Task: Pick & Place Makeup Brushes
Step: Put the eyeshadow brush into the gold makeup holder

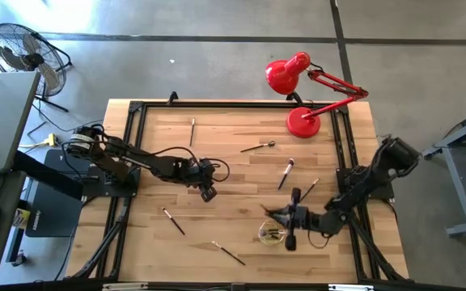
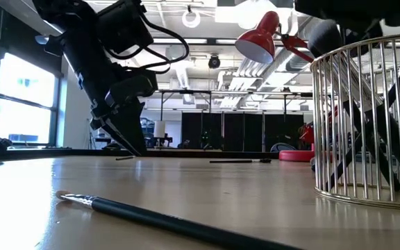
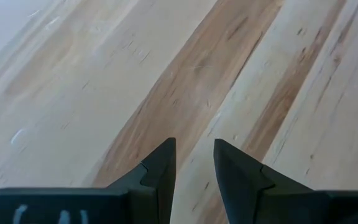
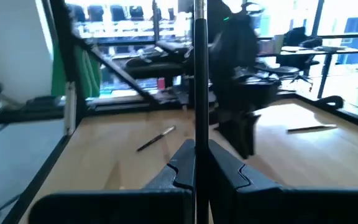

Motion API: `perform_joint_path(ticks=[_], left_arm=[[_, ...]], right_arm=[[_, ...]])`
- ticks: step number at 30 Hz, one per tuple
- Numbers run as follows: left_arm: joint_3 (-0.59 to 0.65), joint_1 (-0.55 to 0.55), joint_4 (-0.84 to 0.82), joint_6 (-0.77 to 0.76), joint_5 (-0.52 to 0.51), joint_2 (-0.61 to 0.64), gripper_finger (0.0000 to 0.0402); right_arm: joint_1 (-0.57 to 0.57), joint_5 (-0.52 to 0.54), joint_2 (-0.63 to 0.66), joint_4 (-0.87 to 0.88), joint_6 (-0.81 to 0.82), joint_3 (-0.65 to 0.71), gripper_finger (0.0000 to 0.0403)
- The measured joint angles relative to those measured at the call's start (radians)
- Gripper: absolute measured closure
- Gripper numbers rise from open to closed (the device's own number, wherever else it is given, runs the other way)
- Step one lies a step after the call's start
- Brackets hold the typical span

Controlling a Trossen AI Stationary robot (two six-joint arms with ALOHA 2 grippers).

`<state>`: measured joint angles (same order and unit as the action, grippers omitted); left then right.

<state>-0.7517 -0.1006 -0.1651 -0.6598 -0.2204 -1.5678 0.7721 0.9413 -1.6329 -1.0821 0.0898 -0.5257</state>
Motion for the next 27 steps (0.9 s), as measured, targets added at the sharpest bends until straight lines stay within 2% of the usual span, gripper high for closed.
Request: perform_joint_path(ticks=[3,12,23,27], left_arm=[[0.0,-0.001,0.005,-0.001,0.005,0.0,0.0294],[0.0,-0.033,0.041,-0.004,0.009,0.0,0.0294],[0.0,-0.032,0.07,-0.004,0.012,-0.001,0.0294],[0.0,-0.032,0.069,-0.004,0.028,-0.001,0.0294]], right_arm=[[0.032,0.003,-0.053,0.003,0.024,-0.027,0.0393],[0.124,0.11,-0.148,0.004,0.118,-0.063,0.0393],[0.097,0.104,-0.2,0.008,0.164,-0.069,0.0392],[0.097,0.11,-0.2,0.013,0.165,-0.069,0.0373]])
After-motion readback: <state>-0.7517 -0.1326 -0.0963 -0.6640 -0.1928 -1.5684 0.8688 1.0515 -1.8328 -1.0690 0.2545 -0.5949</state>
